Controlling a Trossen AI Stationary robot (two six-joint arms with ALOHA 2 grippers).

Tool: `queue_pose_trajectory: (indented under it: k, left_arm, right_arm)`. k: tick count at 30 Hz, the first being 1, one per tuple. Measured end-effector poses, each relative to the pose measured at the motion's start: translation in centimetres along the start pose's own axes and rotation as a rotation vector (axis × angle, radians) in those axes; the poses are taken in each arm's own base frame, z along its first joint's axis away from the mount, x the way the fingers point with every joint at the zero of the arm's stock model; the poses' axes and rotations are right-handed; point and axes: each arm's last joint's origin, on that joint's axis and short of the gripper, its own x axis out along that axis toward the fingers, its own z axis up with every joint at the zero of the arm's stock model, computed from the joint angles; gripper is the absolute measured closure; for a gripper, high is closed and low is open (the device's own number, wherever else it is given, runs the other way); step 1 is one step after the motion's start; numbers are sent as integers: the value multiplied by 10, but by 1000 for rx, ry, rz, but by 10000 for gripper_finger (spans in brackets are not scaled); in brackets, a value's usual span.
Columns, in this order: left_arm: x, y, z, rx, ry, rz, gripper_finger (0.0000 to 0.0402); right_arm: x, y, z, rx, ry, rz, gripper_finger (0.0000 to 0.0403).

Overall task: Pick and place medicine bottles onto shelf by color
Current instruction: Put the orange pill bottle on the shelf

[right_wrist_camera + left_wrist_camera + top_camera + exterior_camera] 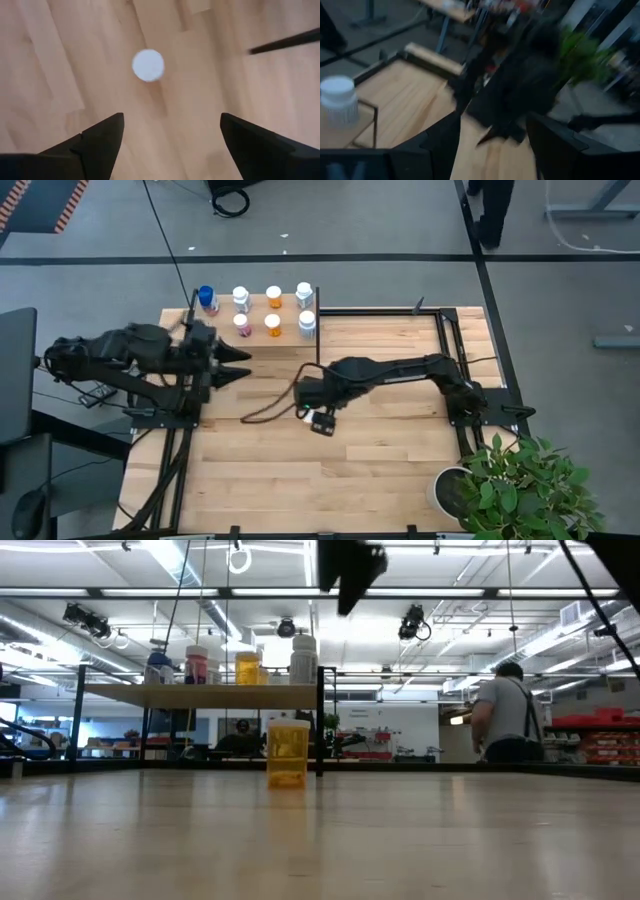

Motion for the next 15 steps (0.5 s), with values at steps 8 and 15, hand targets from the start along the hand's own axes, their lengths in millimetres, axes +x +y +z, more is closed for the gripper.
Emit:
queue_pose_trajectory:
  k: [8, 15]
  left_arm:
    - [49, -3, -24, 20, 205, 80, 170]
    - [95, -8, -47, 44, 356, 70, 170]
  right_arm:
    - [-61, 15, -37, -14, -123, -50, 63]
    - [-137, 4, -78, 86, -355, -25, 63]
